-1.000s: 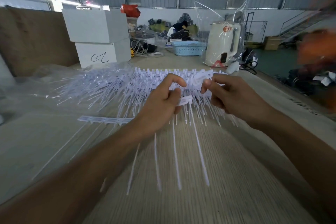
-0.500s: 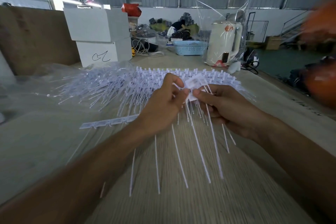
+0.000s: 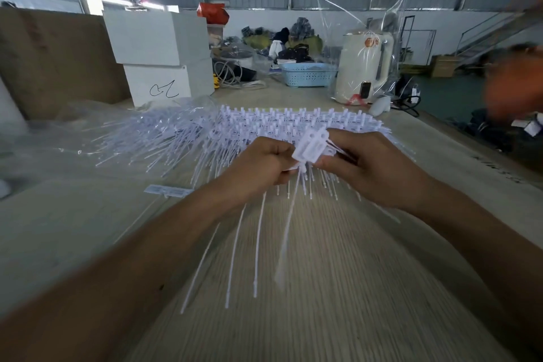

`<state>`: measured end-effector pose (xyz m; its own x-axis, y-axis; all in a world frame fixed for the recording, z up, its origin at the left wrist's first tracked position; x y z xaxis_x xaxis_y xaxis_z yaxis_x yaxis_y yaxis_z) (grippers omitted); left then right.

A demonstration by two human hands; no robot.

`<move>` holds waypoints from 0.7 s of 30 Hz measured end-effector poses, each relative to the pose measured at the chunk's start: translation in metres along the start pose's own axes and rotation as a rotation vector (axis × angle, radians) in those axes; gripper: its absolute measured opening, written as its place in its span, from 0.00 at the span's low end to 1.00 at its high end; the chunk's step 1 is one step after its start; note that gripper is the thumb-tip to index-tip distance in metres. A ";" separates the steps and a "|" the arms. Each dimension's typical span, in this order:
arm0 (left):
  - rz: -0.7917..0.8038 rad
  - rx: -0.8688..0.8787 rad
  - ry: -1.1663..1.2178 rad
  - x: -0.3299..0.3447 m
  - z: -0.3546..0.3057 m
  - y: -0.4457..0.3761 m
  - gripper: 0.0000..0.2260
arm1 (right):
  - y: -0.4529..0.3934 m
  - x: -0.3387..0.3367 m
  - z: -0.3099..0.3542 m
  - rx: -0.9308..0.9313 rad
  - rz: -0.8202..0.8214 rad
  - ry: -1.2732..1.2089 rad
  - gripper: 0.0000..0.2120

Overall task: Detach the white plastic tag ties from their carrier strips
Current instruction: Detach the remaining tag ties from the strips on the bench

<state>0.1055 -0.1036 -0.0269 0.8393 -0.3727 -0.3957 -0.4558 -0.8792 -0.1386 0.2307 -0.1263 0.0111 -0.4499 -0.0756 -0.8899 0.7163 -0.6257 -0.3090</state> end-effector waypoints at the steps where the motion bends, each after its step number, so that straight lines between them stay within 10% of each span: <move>1: 0.020 -0.004 0.002 0.002 0.000 0.000 0.12 | 0.001 -0.001 0.001 -0.007 0.004 0.090 0.08; 13: -0.041 0.112 0.014 -0.011 -0.002 0.000 0.16 | -0.001 0.008 -0.028 0.125 -0.011 -0.530 0.20; 21: -0.032 0.100 -0.514 -0.009 -0.008 0.001 0.18 | -0.001 0.002 -0.018 0.100 -0.025 -0.005 0.22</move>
<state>0.0997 -0.1035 -0.0162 0.6110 -0.1296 -0.7810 -0.4793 -0.8457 -0.2346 0.2385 -0.1116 0.0041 -0.4699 -0.0624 -0.8805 0.6479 -0.7018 -0.2960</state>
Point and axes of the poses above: each hand's wrist, its own y-axis away from the middle knuckle, its own x-axis out of the palm, z = x × y, the point moved 9 cm from there along -y, towards the middle knuckle, and after that the axes turned 14 degrees about z, right-handed, at the moved point
